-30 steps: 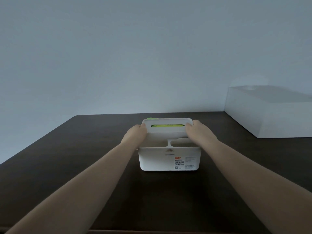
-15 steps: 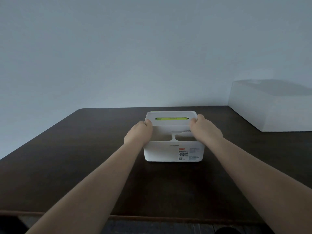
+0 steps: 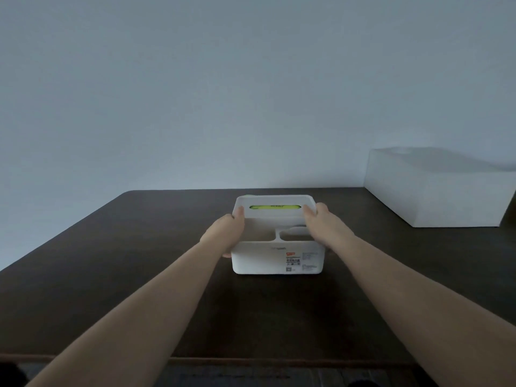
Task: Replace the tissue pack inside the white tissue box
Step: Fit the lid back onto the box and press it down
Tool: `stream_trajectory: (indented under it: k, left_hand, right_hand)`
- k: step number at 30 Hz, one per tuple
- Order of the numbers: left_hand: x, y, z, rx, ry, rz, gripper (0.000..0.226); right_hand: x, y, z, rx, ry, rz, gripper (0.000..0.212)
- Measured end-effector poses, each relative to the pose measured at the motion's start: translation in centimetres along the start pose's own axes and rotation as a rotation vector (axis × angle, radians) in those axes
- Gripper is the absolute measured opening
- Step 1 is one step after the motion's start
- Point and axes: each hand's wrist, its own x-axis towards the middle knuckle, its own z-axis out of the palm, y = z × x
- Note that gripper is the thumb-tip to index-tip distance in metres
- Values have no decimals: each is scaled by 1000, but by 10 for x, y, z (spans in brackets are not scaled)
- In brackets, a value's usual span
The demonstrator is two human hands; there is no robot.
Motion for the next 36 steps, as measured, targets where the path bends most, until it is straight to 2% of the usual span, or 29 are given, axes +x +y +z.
stream_trajectory:
  k: [3,6,8,11,14,20,27,30,36]
  left_hand:
    - [-12,-9,-4,-76,-118,-55,62]
    - [-16,-20,-2,-47,-136,-70,43]
    - [-18,-18,-1,-34,-103,-84,35]
    - [-18,-16,5,-60,-32,-50,30]
    - [-19,-12,12,-78,8,-14,25]
    - [-8,21,41,-138,-53,55,17]
    - [36,78,95,-242,-101,109,26]
    - [65,95,114,-211,-78,142,30]
    - [110,127,144,-147,-102,201,20]
  right_hand:
    - [-16,7,-10,96,-137,99,61]
    - [-33,14,-16,287,-321,273,38]
    - [-36,18,-15,454,-350,326,25]
    - [-30,19,-9,581,-265,317,20]
    - [-22,24,-8,606,-171,319,19]
    - [-2,49,-28,590,-35,352,14]
    - [46,92,-64,600,80,374,15]
    - [72,103,-72,636,97,371,14]
    - [132,122,-81,659,173,384,23]
